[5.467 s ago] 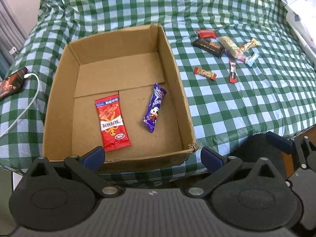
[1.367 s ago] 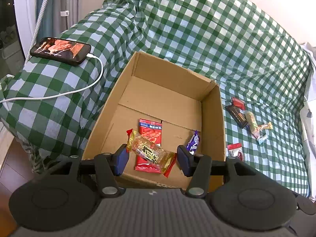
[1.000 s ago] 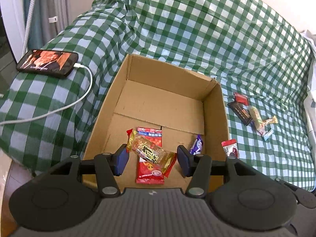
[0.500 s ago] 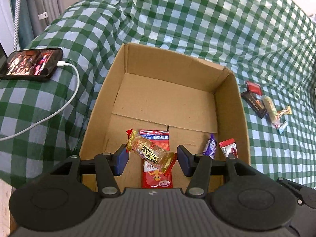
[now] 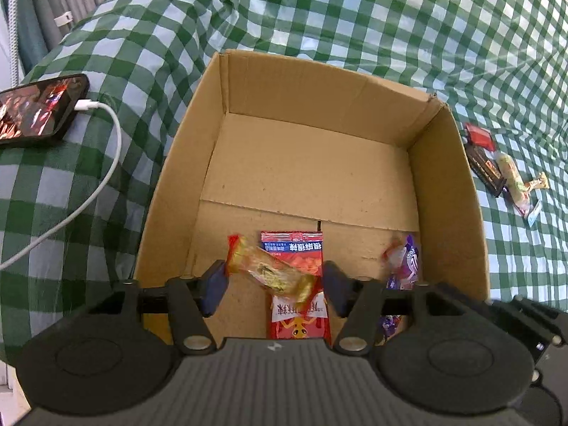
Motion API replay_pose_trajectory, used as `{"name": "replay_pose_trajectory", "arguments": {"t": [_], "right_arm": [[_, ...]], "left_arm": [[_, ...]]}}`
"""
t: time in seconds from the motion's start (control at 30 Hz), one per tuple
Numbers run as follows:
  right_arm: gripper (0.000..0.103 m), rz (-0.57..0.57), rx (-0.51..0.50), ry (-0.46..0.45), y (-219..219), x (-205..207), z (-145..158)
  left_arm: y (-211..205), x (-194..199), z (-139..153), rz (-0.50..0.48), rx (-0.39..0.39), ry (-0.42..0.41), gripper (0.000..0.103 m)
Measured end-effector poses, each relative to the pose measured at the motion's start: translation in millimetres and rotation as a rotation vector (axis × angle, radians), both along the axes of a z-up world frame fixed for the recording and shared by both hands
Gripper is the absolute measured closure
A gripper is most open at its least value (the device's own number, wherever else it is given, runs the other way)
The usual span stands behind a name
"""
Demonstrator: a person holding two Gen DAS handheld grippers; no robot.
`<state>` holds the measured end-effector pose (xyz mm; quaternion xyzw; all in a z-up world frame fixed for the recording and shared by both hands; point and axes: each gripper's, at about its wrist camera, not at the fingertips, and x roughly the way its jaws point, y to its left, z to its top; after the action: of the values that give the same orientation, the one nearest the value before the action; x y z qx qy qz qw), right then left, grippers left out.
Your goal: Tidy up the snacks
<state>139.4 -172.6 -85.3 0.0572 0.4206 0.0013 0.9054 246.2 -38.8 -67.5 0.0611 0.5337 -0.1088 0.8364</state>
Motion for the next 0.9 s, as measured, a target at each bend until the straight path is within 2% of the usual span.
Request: {"name": "replay_pose_trajectory", "arguments": {"t": [0.03,0.07,0.1,0.17,0.27,0.4,0.53,0.9], "right_arm": [[0.088,-0.006,-0.005,-0.001,0,2,1],[0.072,-0.014,-0.017,-0.005,-1,3,3],[0.05,-0.023,-0.03,-0.016,-1,4,6],[0.029,-0.043,-0.056,-0.046,-3,4,13],[0.017,-0.051,-0.076,-0.062,-4,-3,22],[0.011,-0.059,-0.064,-0.035,-1,-25,26],[0.009,-0.049,-0.054,-0.006,11,-53,28],[0.004,-0.037,-0.092,-0.085,40,-116,58]], "left_arm": [[0,2,1,0.005,0.011,0.002,0.002],[2,2,2,0.017,0.018,-0.008,0.0],[3,1,5,0.027,0.026,-0.024,0.0],[7,-1,7,0.031,0.042,-0.028,0.0],[17,-10,8,0.052,0.04,0.006,0.0],[31,-34,12,0.057,0.029,0.032,0.0],[42,-61,23,0.064,0.012,0.019,0.0],[47,-132,72,0.015,-0.033,-0.14,0.0]]}}
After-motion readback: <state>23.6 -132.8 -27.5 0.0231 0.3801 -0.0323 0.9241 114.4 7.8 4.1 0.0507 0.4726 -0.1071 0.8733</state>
